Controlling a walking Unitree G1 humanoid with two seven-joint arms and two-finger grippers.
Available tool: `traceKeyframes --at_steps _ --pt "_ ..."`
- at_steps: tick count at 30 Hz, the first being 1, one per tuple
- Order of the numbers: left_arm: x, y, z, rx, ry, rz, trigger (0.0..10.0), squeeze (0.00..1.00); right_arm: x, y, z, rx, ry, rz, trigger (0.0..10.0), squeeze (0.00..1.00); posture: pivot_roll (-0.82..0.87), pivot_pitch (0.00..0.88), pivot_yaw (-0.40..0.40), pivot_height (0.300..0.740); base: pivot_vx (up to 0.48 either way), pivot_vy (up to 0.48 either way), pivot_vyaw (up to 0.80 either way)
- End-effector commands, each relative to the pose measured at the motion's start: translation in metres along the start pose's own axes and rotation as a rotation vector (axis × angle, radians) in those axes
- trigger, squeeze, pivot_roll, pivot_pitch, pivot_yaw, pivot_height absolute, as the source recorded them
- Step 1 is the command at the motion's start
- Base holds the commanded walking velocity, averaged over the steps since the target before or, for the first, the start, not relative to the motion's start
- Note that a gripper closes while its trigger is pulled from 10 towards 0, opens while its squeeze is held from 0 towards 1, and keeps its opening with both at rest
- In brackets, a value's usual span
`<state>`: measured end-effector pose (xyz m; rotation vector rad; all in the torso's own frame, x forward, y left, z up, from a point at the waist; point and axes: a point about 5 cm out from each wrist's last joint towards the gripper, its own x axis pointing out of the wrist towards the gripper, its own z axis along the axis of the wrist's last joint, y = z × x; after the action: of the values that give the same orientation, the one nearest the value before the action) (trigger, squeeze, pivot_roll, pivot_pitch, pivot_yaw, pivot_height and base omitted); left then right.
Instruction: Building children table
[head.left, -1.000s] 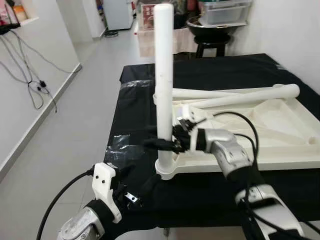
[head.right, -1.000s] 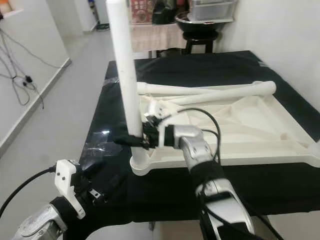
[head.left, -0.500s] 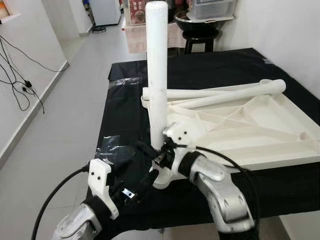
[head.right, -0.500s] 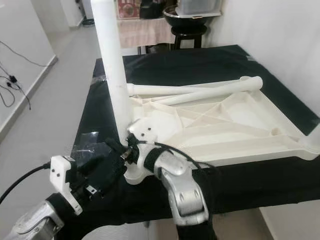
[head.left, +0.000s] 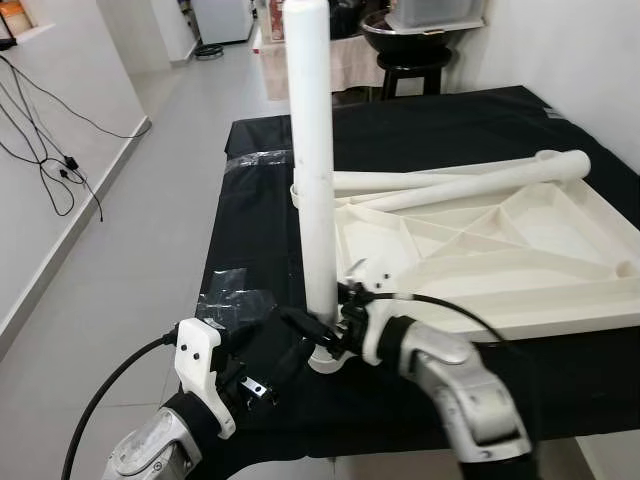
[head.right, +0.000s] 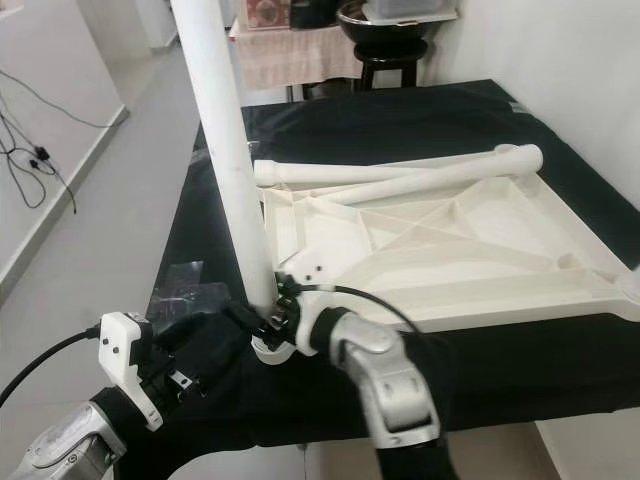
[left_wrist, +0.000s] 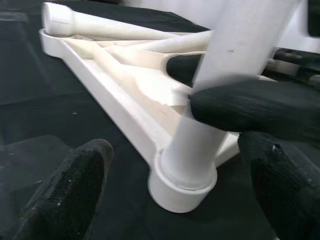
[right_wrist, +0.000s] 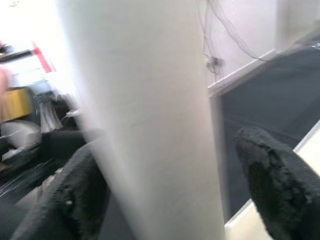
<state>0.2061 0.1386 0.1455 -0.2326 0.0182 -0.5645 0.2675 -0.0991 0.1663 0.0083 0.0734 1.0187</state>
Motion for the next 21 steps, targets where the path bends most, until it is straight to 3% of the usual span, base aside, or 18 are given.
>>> traceKeyframes --at_steps 1,5,8,11,12,17,21 --pt "-0.003 0.009 -0.001 -0.002 0.007 0.072 10.0 0.0 -0.009 0.006 -0.002 0.004 -0.012 0.093 10.0 1.0 -0.03 0.085 0.068 0.74 0.0 0.0 0.0" --pt "-0.01 0.022 0.005 0.044 -0.02 0.218 10.0 0.0 -0.046 0.001 -0.007 -0.032 0.064 0.159 10.0 1.0 -0.04 0.085 0.074 0.74 0.0 0.0 0.0" --pt "-0.012 0.025 0.006 0.061 -0.022 0.249 10.0 0.0 -0.052 -0.001 -0.007 -0.043 0.083 0.161 10.0 1.0 -0.04 0.085 0.074 0.74 0.0 0.0 0.0" --pt "-0.02 0.038 0.008 0.124 -0.012 0.369 10.0 0.0 -0.074 -0.01 -0.009 -0.053 0.16 0.145 10.0 1.0 -0.04 0.085 0.078 0.74 0.0 0.0 0.0" --pt "-0.022 0.043 0.009 0.14 -0.005 0.407 10.0 0.0 -0.077 -0.012 -0.009 -0.061 0.178 0.132 10.0 0.0 -0.04 0.083 0.079 0.74 0.0 0.0 0.0" --pt "-0.025 0.049 0.008 0.132 0.0 0.46 10.0 0.0 -0.078 -0.01 -0.009 -0.037 0.174 0.138 10.0 0.0 -0.05 0.081 0.081 0.74 0.0 0.0 0.0" --pt "-0.024 0.049 0.005 0.142 0.026 0.478 10.0 0.0 -0.081 -0.001 -0.011 -0.015 0.197 0.229 10.0 0.0 -0.04 0.075 0.082 0.74 0.0 0.47 0.0"
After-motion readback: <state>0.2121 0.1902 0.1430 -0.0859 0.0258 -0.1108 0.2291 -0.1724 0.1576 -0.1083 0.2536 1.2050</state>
